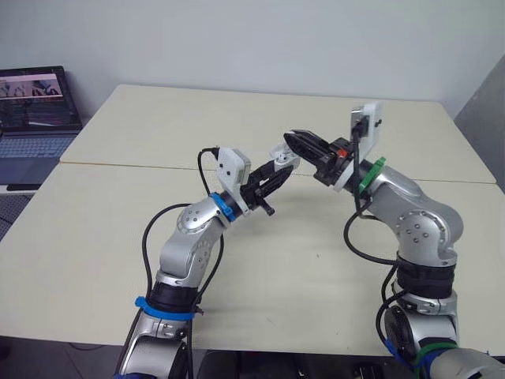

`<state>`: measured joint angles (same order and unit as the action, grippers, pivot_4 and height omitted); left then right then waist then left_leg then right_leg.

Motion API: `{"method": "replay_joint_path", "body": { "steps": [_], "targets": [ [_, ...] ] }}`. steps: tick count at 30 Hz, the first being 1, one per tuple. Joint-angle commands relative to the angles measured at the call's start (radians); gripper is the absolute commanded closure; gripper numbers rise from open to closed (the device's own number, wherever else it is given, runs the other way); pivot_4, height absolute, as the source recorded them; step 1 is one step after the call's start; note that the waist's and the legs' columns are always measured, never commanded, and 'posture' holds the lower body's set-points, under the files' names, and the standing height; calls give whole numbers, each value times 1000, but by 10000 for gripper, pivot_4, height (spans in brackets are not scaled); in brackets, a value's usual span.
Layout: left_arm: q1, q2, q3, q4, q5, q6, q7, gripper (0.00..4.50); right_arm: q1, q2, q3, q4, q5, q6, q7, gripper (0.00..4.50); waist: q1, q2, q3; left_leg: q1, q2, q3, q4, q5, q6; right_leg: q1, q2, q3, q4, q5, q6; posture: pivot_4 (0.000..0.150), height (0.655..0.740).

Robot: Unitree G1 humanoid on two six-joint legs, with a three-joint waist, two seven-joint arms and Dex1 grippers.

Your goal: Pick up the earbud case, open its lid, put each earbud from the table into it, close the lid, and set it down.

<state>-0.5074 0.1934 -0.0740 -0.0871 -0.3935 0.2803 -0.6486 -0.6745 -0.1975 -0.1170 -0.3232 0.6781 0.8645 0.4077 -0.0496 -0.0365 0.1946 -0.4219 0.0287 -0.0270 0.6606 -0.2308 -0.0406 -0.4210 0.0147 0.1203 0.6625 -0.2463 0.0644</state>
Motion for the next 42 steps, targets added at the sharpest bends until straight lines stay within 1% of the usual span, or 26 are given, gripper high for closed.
{"method": "replay_joint_path", "body": {
  "steps": [1, 5, 12, 17, 19, 21, 23, 25, 28, 31, 34, 36, 37, 38, 39, 41, 42],
  "targets": [
    [-20, 9, 10, -22, -14, -6, -17, 37704, 17, -18, 7, -4, -27, -56, 1, 40857, -2, 0, 0, 0, 0, 0, 0, 0, 0, 0, 0, 0, 0, 0, 0, 1500, 7400],
    [-15, 6, 14, -33, -15, -5, -11, 37704, 43, -67, 43, 2, -72, -96, 34, 40857, -3, 0, 0, 0, 0, 1, 1, 0, 0, 0, 0, 1, 0, 0, 0, 1500, 7400],
    [-5, 6, 12, -39, -10, -10, -6, 37704, 56, -100, 55, 30, -99, -137, 51, 40857, -7, 0, 0, 1, 0, 1, 1, 0, 0, 0, 0, 1, 0, 0, 0, 1500, 7400],
    [-5, 0, 17, -43, -12, -15, 2, 37704, 78, -123, 112, 39, -155, -202, 90, 40857, -7, 0, 0, 1, 0, 1, 1, 0, 0, 0, 0, 1, 0, 0, 0, 1500, 7400],
    [-8, 0, 14, -41, -10, -16, 3, 37704, 89, -122, 114, 42, -155, -207, 96, 33464, -7, 0, 0, 1, 0, 1, 1, 0, 0, 0, 0, 1, 0, 0, 0, 1500, 7400],
    [-9, -1, 13, -41, -10, -16, 6, 37704, 96, -121, 113, 38, -148, -203, 101, 27748, -7, 0, 0, 1, 0, 1, 1, 0, 0, 0, 0, 1, 0, 0, 0, 1500, 7400],
    [-5, -1, 13, -43, -11, -15, 6, 37704, 98, -126, 104, 30, -130, -190, 108, 20918, -7, 0, 0, 1, 0, 1, 1, 0, 0, 0, 0, 1, 0, 0, 0, 1500, 7400],
    [-3, 0, 13, -41, -11, -16, 5, 37704, 96, -142, 88, 29, -123, -186, 117, 20918, -7, 0, 0, 1, 0, 1, 1, 0, 0, 0, 0, 1, 0, 0, 0, 1500, 7400],
    [0, 0, 12, -41, -11, -15, 4, 37704, 118, -199, 47, 9, -96, -169, 153, 20918, -4, 0, 0, 1, 0, 1, 1, 0, 0, 1, 0, 1, 0, 0, 0, 1500, 7400],
    [4, 14, 10, -41, -13, -9, -13, 37704, 171, -307, -17, -24, -27, -118, 231, 20918, 2, 0, 0, 0, -1, 1, 1, 0, 0, 1, 0, 1, -1, 0, 0, 1500, 7400],
    [8, 35, 8, -41, -17, -4, -38, 37704, 199, -375, -55, -22, 17, -89, 272, 20918, 0, 0, 0, 0, -1, 1, 0, 0, 0, 1, 0, 2, -1, 0, 0, 1500, 7400],
    [26, 95, -26, -69, -35, 18, -138, 37704, 173, -416, -60, 56, -2, -66, 275, 20918, -9, 0, 0, 1, 0, 2, 0, 0, 0, 1, 0, 2, -1, 0, 0, 1500, 7400],
    [33, 124, -43, -83, -41, 26, -186, 37704, 153, -428, -50, 97, -16, -60, 279, 23537, -13, 0, 0, 2, 0, 2, 0, 0, 0, 1, 1, 3, 0, -1, 1, 1500, 7400],
    [37, 151, -58, -94, -46, 34, -227, 37704, 129, -434, -34, 134, -29, -60, 288, 24740, -16, 0, 0, 4, 0, 3, 0, 0, 0, 1, 1, 3, 0, -1, 2, 1500, 7400],
    [38, 170, -69, -101, -52, 40, -258, 37704, 102, -435, -7, 171, -46, -55, 291, 27104, -17, 0, 0, 4, 0, 4, 0, 0, 0, 1, 1, 3, 1, -2, 3, 1500, 7400],
    [33, 196, -85, -106, -59, 48, -301, 37704, 51, -414, 34, 234, -76, -48, 276, 34072, -22, 0, 0, 5, 1, 4, 0, 1, 1, 1, 1, 4, 1, -2, 3, 1500, 7400],
    [30, 206, -96, -107, -56, 49, -323, 37704, 20, -387, 47, 264, -85, -35, 254, 38361, -23, 0, 0, 5, 1, 4, 0, 1, 2, 1, 1, 4, 1, -2, 3, 1500, 7400]
  ]
}}
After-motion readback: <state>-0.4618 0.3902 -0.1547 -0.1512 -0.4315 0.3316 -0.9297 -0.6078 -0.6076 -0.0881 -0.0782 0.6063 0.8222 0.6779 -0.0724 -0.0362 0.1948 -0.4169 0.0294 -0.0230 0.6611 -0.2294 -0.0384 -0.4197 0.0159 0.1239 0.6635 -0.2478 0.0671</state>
